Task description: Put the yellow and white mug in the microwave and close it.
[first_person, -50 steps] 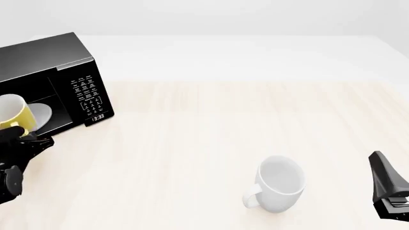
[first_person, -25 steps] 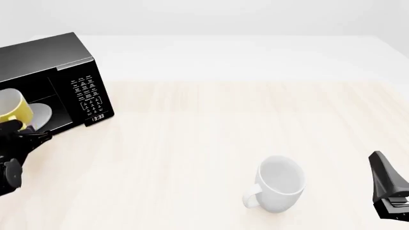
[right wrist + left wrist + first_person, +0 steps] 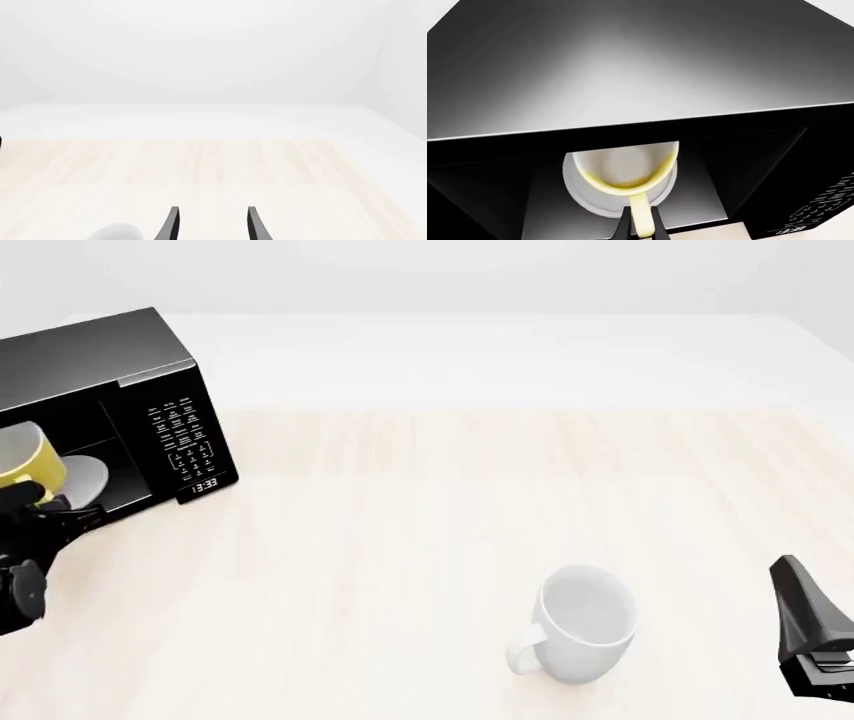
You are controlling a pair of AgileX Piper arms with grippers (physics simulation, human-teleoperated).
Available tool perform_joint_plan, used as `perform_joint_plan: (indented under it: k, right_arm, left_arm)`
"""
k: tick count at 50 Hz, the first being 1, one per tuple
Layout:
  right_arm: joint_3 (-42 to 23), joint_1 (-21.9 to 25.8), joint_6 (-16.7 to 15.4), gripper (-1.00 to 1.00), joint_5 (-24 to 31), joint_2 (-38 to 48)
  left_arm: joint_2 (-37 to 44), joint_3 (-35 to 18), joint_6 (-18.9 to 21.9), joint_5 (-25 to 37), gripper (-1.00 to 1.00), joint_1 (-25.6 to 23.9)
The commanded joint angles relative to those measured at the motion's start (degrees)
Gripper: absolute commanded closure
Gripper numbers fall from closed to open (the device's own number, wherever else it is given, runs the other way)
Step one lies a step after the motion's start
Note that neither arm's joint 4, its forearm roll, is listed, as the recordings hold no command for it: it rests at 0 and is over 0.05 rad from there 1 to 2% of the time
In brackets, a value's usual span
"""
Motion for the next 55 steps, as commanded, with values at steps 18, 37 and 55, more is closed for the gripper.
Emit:
perform_joint_plan:
  k: [18,37,55]
  right_arm:
    - [0.00,0.01,-0.01,-1.00,0.01,0.01]
    - [0.00,0.00,0.01,-1.00,0.00,0.00]
    - [0.00,0.01,-0.01,-1.00,0.00,0.00]
  left_arm:
    - [3.96,-4.28,-0.64,2.16,1.00,0.34]
    - [5.69,-5.28,-1.33,3.21,1.00,0.17]
    - [5.54,-5.53,-1.46,3.61,-1.00,0.47]
